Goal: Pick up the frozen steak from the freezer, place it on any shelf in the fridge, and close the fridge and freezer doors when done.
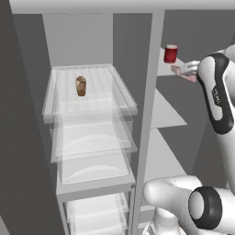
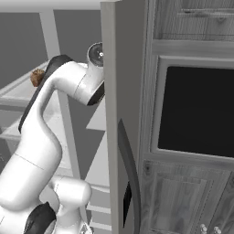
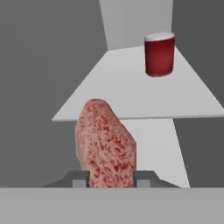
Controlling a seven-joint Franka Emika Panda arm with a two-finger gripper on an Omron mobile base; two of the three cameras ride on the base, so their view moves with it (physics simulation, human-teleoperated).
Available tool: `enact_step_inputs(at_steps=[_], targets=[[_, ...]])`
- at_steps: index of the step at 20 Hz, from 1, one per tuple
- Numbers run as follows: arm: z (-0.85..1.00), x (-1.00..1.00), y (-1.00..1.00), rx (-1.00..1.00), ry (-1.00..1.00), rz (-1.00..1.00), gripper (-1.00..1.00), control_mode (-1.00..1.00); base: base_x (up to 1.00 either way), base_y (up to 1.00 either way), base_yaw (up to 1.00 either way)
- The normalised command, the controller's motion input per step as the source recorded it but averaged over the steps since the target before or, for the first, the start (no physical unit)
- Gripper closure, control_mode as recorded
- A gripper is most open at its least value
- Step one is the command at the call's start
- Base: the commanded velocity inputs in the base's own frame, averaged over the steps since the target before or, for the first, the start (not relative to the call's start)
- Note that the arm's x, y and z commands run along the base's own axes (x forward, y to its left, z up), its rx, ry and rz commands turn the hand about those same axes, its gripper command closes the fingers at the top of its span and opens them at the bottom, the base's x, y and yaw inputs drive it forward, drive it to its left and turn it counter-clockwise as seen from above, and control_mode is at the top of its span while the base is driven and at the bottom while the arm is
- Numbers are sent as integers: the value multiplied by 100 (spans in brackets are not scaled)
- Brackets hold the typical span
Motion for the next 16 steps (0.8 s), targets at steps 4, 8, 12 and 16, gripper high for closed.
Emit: enact_step_inputs(at_steps=[4, 8, 12, 16], targets=[[-34, -100, 21, -14, 0, 0, 100, -100, 0, 0, 0], [-39, -100, 65, -17, 0, 0, 100, -100, 0, 0, 0], [-26, -100, 100, -15, 0, 0, 100, -100, 0, 0, 0], [-6, -100, 100, -7, 0, 0, 100, -100, 0, 0, 0]])
